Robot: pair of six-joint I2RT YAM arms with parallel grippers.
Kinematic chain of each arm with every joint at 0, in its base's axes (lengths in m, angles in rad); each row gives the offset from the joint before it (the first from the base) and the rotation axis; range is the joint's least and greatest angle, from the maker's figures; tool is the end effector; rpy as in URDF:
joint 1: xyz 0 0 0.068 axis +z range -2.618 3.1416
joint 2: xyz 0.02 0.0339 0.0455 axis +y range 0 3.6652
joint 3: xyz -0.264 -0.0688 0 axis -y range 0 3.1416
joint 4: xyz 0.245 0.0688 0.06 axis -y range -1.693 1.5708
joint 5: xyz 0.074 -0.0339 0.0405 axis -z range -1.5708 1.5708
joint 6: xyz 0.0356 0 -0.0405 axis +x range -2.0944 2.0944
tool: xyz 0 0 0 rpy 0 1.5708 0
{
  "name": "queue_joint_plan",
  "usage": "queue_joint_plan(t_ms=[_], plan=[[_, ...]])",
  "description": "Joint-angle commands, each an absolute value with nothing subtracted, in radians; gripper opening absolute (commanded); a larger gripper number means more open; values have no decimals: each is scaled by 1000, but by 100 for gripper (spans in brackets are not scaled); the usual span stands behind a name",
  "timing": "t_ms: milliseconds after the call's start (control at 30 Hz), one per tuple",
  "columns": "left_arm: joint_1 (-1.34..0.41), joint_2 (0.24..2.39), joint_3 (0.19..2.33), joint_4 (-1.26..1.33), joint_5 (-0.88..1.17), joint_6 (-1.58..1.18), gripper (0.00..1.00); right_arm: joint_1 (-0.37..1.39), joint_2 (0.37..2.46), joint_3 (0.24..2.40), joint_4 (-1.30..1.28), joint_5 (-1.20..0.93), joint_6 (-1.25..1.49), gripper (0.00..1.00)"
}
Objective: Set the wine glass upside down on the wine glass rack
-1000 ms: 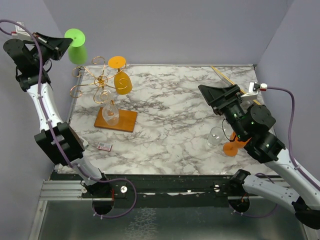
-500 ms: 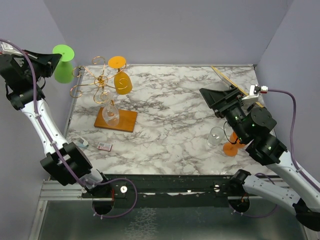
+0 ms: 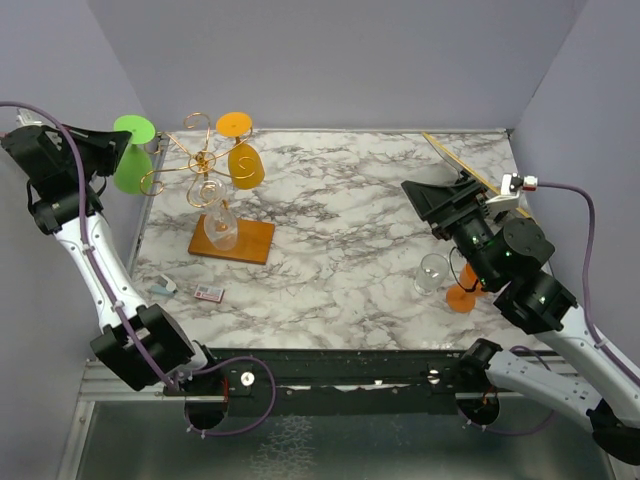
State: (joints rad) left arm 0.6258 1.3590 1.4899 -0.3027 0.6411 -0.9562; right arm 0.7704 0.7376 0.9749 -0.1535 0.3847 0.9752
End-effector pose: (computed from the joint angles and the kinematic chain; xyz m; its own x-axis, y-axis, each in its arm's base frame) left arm 0.2561 0.1588 0.4455 -0.0866 -0.8704 -0.4846 -0.1085 0.4918 -0.8639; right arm 0.1207 0.0985 0.4159 -0.2785 0.7989 -0.5330 -0.2613 0.4710 0.8425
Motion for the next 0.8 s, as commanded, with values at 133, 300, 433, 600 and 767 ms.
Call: queue_joint_plan(t_ms=[133, 300, 433, 600, 767], plan=[[590, 1232, 1420, -339, 615, -943, 0, 767, 732, 948, -174, 388, 954, 78], [587, 1203, 1414, -342, 655, -979, 0, 768, 731, 941, -188, 363, 949, 78], [584, 1218, 1441, -359, 707, -983, 0, 767, 702, 907, -200, 370, 968, 78], [571, 1234, 1445, -368, 731, -996, 0, 768, 668, 860, -200, 369, 996, 77], [560, 1228, 1433, -373, 742, -1002, 0, 768, 659, 850, -207, 374, 1007, 77]])
